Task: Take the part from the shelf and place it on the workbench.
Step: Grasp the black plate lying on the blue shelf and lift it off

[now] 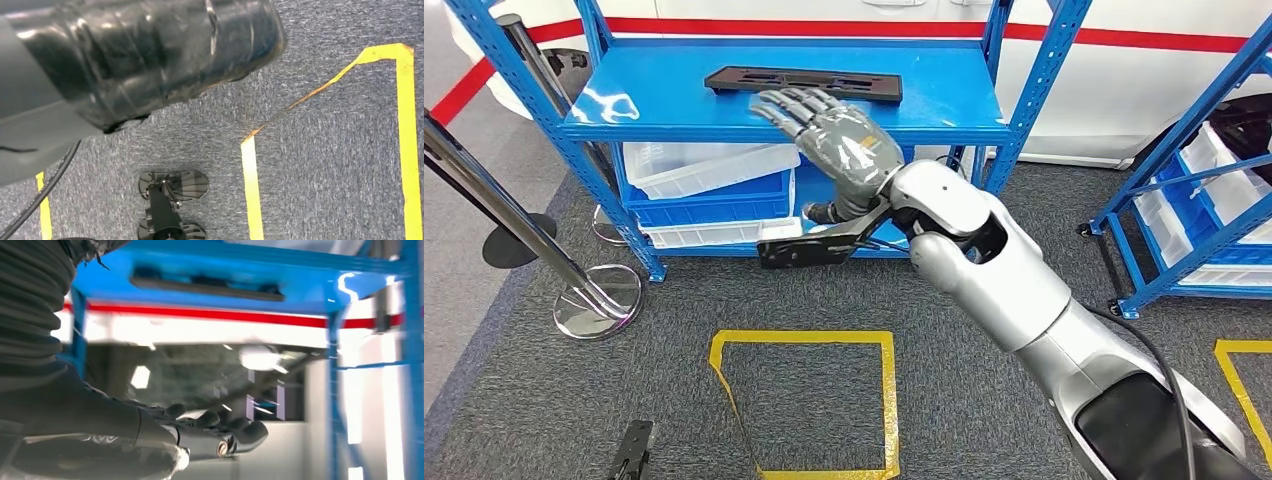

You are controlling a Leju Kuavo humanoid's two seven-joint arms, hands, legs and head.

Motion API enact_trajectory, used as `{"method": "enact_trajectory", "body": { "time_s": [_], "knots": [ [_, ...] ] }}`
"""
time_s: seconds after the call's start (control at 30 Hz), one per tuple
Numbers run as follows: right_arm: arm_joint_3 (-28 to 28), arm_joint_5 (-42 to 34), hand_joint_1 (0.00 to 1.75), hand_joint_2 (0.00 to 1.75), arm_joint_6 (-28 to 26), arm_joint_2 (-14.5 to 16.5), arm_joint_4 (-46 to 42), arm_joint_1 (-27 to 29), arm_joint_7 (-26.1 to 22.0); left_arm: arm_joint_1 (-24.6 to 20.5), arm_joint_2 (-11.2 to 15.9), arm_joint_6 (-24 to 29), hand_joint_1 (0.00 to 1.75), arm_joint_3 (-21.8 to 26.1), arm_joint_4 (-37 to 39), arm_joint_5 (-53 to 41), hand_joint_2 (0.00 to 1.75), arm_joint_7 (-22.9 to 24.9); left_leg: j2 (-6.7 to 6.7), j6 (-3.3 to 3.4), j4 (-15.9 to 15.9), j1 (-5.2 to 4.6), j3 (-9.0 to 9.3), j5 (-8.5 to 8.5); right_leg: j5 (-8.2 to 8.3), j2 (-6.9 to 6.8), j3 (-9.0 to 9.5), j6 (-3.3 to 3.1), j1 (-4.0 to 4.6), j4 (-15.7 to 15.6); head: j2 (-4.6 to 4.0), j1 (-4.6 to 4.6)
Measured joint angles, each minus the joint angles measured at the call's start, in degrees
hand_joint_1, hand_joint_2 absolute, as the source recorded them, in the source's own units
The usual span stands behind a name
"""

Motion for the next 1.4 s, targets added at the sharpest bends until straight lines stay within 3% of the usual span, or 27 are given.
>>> {"method": "enact_trajectory", "body": {
  "time_s": [0.27,0.43,0.5,0.57,0.63,0.67,0.7,0.8,0.87,0.97,1.03,1.1,1.17,1.2,1.23,1.3,1.33,1.4],
  "knots": [
    [12.82,5.08,0.0,1.75,2.75,1.76,-3.01,-6.67,0.78,-0.86,0.02,-0.12,0.0,-1.74,0.78,1.03,0.0,-0.99,0.01,0.0,0.0,0.0,-0.03,0.0,0.0,0.01,-0.08,0.0,-0.01,0.0,0.0,-0.01],
    [17.37,5.2,0.0,1.75,6.27,2.33,-4.52,-8.5,3.56,-1.67,0.13,-1.92,0.0,-2.64,1.0,2.08,0.0,-2.9,-0.12,0.36,0.09,-0.21,-0.4,0.08,0.25,-0.21,-0.27,0.35,-0.31,-0.28,0.0,-0.04],
    [18.25,3.44,0.0,1.75,9.65,2.53,-4.13,-8.97,7.17,-2.18,0.19,-2.8,0.0,-2.94,1.04,2.85,0.0,-3.5,-0.43,0.68,-0.67,0.23,-0.17,0.54,-0.46,1.08,-0.78,0.56,-0.36,0.85,0.0,0.06],
    [18.89,0.32,0.0,0.87,12.53,2.61,-2.79,-9.09,9.89,-2.66,0.27,-3.36,0.0,-2.98,1.05,3.52,0.0,-3.6,-0.85,0.89,-1.18,0.59,0.0,0.89,-2.82,3.31,-3.48,0.74,-0.59,6.0,0.0,0.2],
    [19.5,-3.05,0.0,0.0,13.08,2.64,-0.8,-8.73,11.19,-2.9,0.42,-3.69,0.0,-3.12,1.1,3.84,0.0,-3.46,-1.32,0.94,-1.16,0.66,-0.04,0.93,-4.91,4.18,-7.83,0.85,-0.72,13.15,0.0,0.25],
    [19.71,-4.13,0.0,0.0,12.77,2.63,0.07,-8.37,11.68,-2.88,0.49,-3.84,0.0,-3.22,1.16,3.94,0.0,-3.37,-1.63,0.86,-1.07,0.69,-0.01,0.86,-4.71,4.23,-9.43,0.88,-0.76,15.18,0.0,0.26],
    [19.87,-4.71,0.0,0.0,12.21,2.61,0.75,-8.02,12.14,-2.82,0.54,-3.98,0.0,-3.32,1.21,3.95,0.0,-3.27,-1.95,0.73,-0.9,0.77,0.03,0.72,-3.31,4.24,-10.13,0.88,-0.82,15.09,0.0,0.27],
    [20.12,-4.11,0.0,0.0,9.58,2.44,1.97,-7.41,13.1,-2.67,0.61,-4.4,0.0,-3.45,1.31,3.96,0.0,-3.0,-2.92,-0.15,0.08,1.07,-0.07,-0.18,3.48,4.97,-8.16,0.83,-1.07,6.67,0.0,0.27],
    [20.36,-3.45,0.0,0.0,8.16,2.3,2.51,-7.13,13.33,-2.64,0.68,-4.53,0.0,-3.51,1.37,3.95,0.0,-2.77,-3.37,-0.96,0.69,1.1,-0.93,-0.42,4.21,5.81,-7.34,0.45,-1.03,3.21,0.0,0.21],
    [20.77,-2.65,0.0,0.0,7.08,2.19,2.98,-6.6,13.5,-2.19,0.7,-4.57,0.0,-3.6,1.44,3.92,0.0,-2.48,-3.39,-2.01,0.78,1.35,-1.72,-0.35,3.76,5.93,-7.5,-0.63,-0.77,2.53,0.0,0.31],
    [20.82,-1.43,0.0,0.87,5.63,2.18,3.21,-6.48,13.64,-2.03,0.7,-4.62,0.0,-3.71,1.49,3.9,0.0,-2.3,-2.55,-2.38,2.98,1.42,-2.74,-1.67,3.8,5.81,-7.21,-1.2,-0.86,2.21,0.0,0.24],
    [20.84,0.28,0.0,1.75,3.86,2.21,3.35,-6.21,13.7,-2.13,0.7,-4.68,0.0,-3.86,1.52,3.91,0.0,-2.2,-1.88,-2.51,9.71,1.41,-6.14,-4.43,3.63,5.57,-6.87,-1.64,-0.68,2.13,0.0,0.11],
    [20.87,2.21,0.0,1.75,2.46,2.21,3.53,-5.58,13.7,-2.03,0.7,-4.68,0.0,-3.95,1.54,3.93,0.0,-2.1,-1.83,-2.55,16.4,1.39,-10.04,-6.07,3.4,5.31,-6.58,-2.01,-0.34,2.17,0.0,0.12],
    [20.88,3.19,0.0,1.75,1.85,2.22,3.61,-5.28,13.63,-1.94,0.7,-4.61,0.0,-3.96,1.55,3.93,0.0,-2.03,-1.82,-2.48,17.11,1.38,-10.81,-5.42,3.29,5.25,-6.43,-2.14,-0.18,2.2,0.0,0.13],
    [20.89,4.27,0.0,1.75,1.15,2.25,3.69,-5.07,13.45,-1.89,0.7,-4.49,0.0,-3.96,1.56,3.96,0.0,-1.96,-1.79,-2.32,15.43,1.34,-10.4,-3.7,3.18,5.22,-6.26,-2.23,-0.04,2.24,0.0,0.13],
    [20.89,6.2,0.0,1.75,-0.2,2.42,3.8,-4.93,12.97,-2.0,0.72,-4.22,0.0,-3.98,1.6,4.01,0.0,-1.78,-1.51,-1.73,7.85,1.06,-7.14,0.51,2.93,5.21,-5.88,-2.23,0.17,2.27,0.0,0.15],
    [20.89,6.93,0.0,1.75,-0.7,2.56,3.85,-4.94,12.76,-2.13,0.73,-4.12,0.0,-4.0,1.61,4.04,0.0,-1.68,-1.37,-1.45,4.35,0.82,-5.53,1.71,2.81,5.21,-5.82,-2.12,0.28,2.32,0.0,0.15],
    [20.89,7.7,0.0,1.75,-1.14,2.88,3.99,-4.84,12.52,-2.4,0.76,-4.05,0.0,-4.19,1.62,4.07,0.0,-1.52,-1.26,-1.1,1.44,0.41,-4.15,1.94,2.76,5.16,-5.85,-1.71,0.36,2.25,0.0,0.18]
  ]
}}
